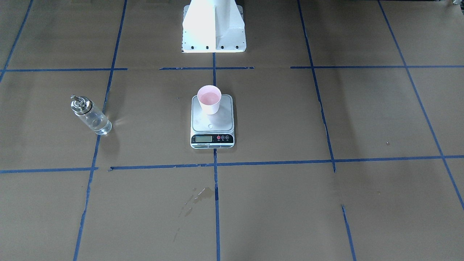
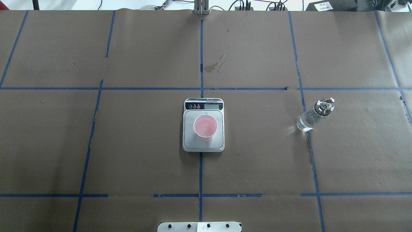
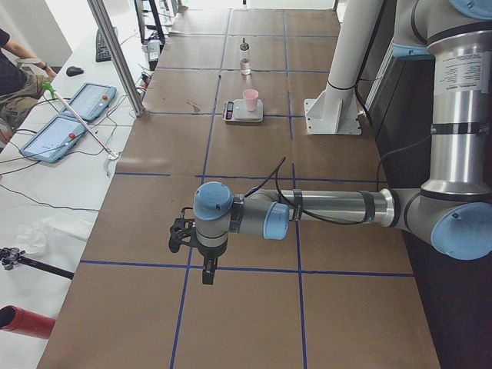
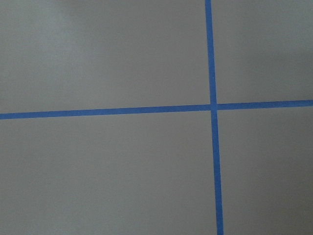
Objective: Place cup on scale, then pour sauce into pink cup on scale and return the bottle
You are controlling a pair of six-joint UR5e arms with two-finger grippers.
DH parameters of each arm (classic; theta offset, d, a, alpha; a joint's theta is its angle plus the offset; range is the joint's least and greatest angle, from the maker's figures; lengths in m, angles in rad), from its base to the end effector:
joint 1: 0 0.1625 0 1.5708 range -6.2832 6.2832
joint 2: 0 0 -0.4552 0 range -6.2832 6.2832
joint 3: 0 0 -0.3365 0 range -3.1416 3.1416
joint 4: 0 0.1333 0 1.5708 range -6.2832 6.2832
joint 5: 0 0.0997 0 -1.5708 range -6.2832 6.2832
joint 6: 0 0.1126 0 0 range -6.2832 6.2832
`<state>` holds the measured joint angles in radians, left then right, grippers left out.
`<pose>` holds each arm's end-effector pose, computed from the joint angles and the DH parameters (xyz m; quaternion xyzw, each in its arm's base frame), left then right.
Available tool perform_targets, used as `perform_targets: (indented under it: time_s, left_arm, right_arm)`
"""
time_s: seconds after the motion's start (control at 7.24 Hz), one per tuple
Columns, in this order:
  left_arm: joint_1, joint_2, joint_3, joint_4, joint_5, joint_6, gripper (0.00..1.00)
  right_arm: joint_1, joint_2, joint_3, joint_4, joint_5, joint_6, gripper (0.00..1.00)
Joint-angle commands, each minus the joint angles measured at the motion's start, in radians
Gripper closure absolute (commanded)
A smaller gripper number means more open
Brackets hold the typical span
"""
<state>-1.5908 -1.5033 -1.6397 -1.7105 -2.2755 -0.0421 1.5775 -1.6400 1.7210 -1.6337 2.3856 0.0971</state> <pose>-0.0687 -0.4153 0.6871 0.0624 0.3450 -0.0047 0.9365 0.0541 -0.4046 0.6648 -0.0096 -0.3962 0.0440 0.9171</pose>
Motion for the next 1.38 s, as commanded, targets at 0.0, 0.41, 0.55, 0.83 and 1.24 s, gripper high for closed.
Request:
perform_targets:
  time_s: [0.0, 0.41, 0.55, 0.83, 1.24]
  left_arm:
    - [0.0, 0.0, -0.002, -0.001, -0.001, 0.001, 0.0]
    - [0.002, -0.002, -0.006, -0.004, -0.01, 0.001, 0.0]
    - [0.003, -0.003, -0.021, -0.003, -0.021, 0.002, 0.0]
    - [0.056, -0.003, -0.069, 0.002, -0.021, 0.004, 0.0]
    - [0.06, -0.002, -0.066, 0.0, -0.021, 0.005, 0.0]
  right_arm:
    - [-0.001, 0.0, 0.002, 0.0, 0.0, -0.002, 0.0]
    - [0.001, 0.0, 0.0, 0.0, 0.001, -0.01, 0.0]
    - [-0.001, 0.003, 0.0, 0.002, 0.0, -0.011, 0.0]
    - [0.001, -0.001, -0.003, 0.058, 0.0, -0.011, 0.0]
    - [0.001, 0.0, -0.003, 0.061, 0.0, -0.011, 0.0]
